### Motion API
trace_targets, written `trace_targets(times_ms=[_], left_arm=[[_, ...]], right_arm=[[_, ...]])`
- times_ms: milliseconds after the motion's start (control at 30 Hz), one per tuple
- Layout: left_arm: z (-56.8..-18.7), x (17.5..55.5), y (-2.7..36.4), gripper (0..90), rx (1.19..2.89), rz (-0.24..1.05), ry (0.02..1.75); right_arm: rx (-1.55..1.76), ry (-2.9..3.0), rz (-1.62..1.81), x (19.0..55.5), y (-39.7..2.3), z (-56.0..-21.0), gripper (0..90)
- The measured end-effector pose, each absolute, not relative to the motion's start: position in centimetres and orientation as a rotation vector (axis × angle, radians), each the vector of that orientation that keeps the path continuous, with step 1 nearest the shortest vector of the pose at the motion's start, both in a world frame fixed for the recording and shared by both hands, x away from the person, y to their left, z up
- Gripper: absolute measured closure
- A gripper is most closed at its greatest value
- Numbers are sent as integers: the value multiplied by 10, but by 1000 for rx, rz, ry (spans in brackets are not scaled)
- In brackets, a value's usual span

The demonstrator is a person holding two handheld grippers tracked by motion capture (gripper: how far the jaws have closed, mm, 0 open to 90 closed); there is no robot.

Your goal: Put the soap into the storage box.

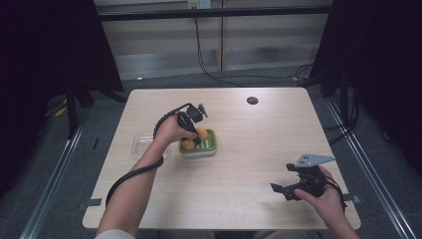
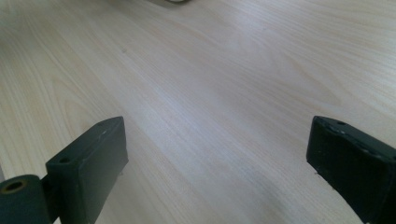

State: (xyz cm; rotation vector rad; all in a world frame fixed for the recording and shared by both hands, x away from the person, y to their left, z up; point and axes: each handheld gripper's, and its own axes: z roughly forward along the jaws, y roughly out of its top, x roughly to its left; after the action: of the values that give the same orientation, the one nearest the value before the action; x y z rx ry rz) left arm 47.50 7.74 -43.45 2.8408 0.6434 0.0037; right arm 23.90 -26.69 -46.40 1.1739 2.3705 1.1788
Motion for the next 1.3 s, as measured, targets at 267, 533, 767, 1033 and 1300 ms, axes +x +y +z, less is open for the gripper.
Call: trace_targets(times_ms=[267, 533, 767, 1033, 1300], left_arm=[[-439, 475, 77, 498, 2837, 0, 644], [-445, 476, 80, 497, 2808, -7, 678], [-449, 477, 81, 494, 2794, -13, 666], [-454, 477, 79, 481, 2797, -24, 667], [-447, 476, 82, 301, 2762, 3, 714]], right_arm=[[1174, 2371, 1180, 239, -268, -464, 50], [1173, 2371, 1177, 239, -267, -465, 50], [1172, 2379, 1174, 240, -266, -465, 50], [1175, 2380, 1171, 240, -266, -466, 50], [1172, 2381, 1172, 241, -264, -466, 50]])
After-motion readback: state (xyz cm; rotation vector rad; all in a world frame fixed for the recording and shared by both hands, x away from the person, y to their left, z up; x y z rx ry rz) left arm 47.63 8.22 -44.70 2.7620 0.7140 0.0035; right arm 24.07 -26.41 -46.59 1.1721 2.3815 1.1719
